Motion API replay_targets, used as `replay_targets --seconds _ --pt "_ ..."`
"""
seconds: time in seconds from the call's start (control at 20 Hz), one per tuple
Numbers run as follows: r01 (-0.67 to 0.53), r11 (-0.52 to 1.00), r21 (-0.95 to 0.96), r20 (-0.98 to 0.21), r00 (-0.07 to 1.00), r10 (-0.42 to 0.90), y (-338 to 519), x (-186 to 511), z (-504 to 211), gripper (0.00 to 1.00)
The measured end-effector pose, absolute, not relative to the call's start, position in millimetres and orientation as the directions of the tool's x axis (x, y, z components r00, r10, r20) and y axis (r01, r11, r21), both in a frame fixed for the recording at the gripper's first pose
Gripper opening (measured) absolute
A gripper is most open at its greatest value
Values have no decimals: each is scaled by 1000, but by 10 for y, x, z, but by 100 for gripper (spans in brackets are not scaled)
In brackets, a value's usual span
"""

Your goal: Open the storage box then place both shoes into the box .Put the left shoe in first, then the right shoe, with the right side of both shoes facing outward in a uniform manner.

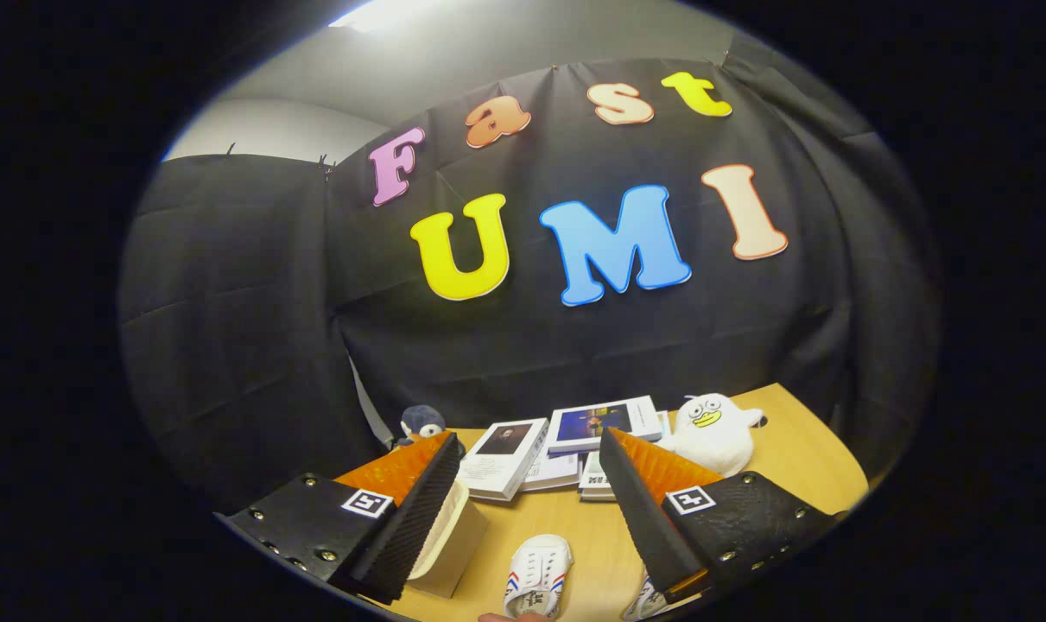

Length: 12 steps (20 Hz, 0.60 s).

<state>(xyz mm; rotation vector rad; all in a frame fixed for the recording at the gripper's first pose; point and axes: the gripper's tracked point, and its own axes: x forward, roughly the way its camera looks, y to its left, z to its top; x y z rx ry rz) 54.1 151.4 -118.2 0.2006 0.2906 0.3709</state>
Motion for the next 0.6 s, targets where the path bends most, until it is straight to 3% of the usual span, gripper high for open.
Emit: replay_targets --seconds 0.3,0.6 --pt "-409 815 410 -363 747 557 2081 440 -1777 99" --pt "-393 720 572 -475 556 681 2561 294 -2474 99"
